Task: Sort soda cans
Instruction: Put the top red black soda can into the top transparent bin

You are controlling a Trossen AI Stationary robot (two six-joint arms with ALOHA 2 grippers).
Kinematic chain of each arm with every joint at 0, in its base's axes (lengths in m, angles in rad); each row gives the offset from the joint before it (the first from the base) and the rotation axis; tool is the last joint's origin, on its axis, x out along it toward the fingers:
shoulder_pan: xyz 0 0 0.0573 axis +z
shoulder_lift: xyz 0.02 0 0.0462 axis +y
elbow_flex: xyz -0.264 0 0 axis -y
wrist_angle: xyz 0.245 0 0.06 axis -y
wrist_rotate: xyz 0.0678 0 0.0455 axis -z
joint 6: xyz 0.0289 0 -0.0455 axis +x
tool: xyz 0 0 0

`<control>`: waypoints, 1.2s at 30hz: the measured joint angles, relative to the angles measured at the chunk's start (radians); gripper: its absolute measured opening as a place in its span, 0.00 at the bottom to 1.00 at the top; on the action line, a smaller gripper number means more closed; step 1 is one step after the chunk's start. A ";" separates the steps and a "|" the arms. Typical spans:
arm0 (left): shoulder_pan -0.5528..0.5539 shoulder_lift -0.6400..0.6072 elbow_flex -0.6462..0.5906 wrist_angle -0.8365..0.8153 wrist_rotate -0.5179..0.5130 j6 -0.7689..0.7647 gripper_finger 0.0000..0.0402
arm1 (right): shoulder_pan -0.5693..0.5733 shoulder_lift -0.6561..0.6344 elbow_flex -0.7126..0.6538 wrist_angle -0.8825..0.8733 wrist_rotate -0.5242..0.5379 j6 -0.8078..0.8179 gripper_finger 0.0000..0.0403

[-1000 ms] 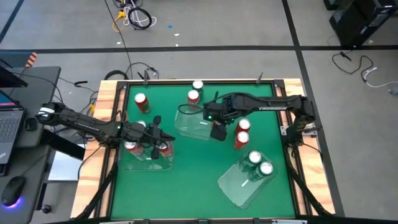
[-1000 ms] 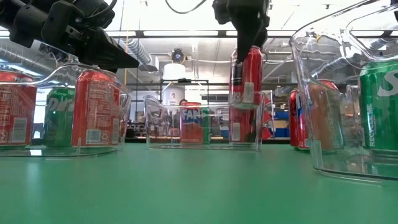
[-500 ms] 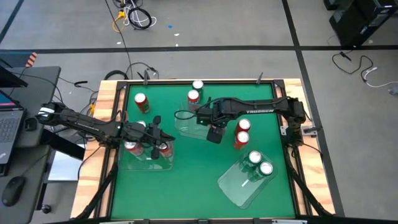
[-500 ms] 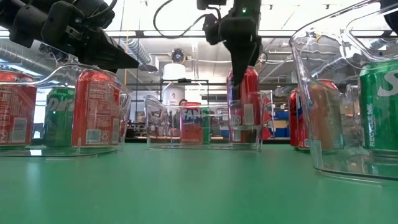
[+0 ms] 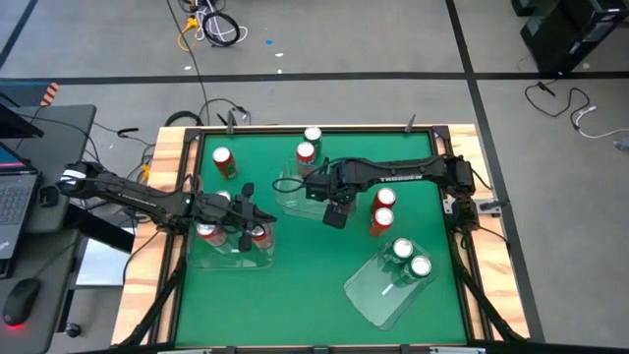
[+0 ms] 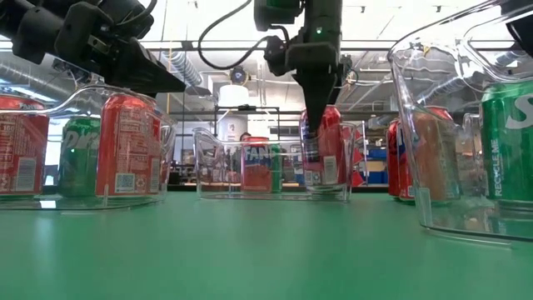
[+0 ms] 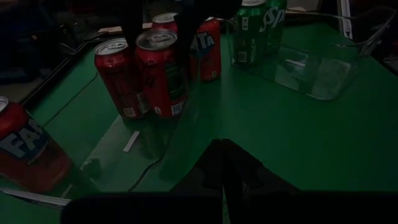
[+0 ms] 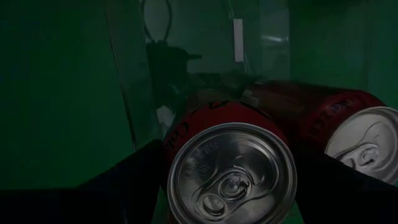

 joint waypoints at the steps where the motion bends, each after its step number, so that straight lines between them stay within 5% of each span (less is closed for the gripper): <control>1: 0.000 0.000 0.000 0.000 0.000 0.000 0.00 | 0.000 -0.001 -0.006 0.009 0.000 0.000 0.71; 12: 0.000 0.000 0.000 -0.001 0.000 0.000 0.00 | 0.000 -0.002 -0.015 0.001 0.000 0.011 0.71; 19: 0.000 0.000 0.000 -0.001 0.000 0.000 0.00 | 0.000 -0.005 -0.014 -0.001 0.004 0.020 0.87; 36: 0.000 0.000 0.000 -0.001 0.000 -0.020 0.00 | 0.008 -0.003 0.037 -0.075 -0.040 -0.005 0.74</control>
